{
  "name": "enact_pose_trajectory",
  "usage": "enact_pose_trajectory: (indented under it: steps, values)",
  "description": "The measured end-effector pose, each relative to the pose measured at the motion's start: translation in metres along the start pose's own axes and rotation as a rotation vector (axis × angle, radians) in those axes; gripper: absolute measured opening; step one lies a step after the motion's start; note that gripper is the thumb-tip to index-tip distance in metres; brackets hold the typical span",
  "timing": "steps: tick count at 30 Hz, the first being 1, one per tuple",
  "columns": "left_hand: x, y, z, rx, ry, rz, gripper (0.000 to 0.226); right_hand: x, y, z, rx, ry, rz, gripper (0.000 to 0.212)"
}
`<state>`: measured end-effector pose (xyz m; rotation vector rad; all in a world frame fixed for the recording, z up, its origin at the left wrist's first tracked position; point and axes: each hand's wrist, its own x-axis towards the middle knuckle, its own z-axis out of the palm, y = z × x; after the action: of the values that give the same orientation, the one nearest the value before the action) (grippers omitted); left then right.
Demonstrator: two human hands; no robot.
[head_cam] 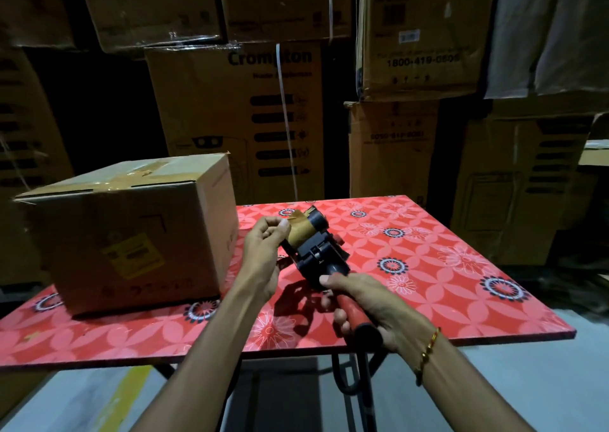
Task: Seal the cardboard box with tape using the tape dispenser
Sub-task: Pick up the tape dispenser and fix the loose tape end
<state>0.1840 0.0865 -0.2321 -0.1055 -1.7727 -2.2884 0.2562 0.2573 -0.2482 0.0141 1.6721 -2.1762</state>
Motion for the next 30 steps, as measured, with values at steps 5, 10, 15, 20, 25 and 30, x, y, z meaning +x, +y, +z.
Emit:
enact_pose_trajectory:
  steps: [5,10,15,20,25,30]
  values:
    - [0.007,-0.006,-0.012,0.106,0.034,0.070,0.012,0.006,-0.007,0.001,-0.141,0.110,-0.098,0.019]
    - [0.026,-0.007,-0.011,0.466,0.181,0.296,0.024,0.013,-0.017,-0.005,-0.248,0.155,-0.150,0.017]
    - [0.046,-0.018,0.000,0.723,0.087,0.452,0.006,0.035,-0.020,-0.017,-0.308,0.198,-0.176,0.019]
    - [0.069,-0.037,0.008,0.767,-0.002,0.453,0.024,0.069,-0.030,-0.039,-0.401,0.256,-0.195,0.024]
    - [0.103,-0.059,0.029,0.669,-0.116,0.283,0.029,0.104,-0.038,-0.068,-0.533,0.354,-0.239,0.028]
    - [0.129,-0.073,0.050,0.588,-0.243,0.097,0.029,0.124,-0.047,-0.095,-0.714,0.467,-0.221,0.034]
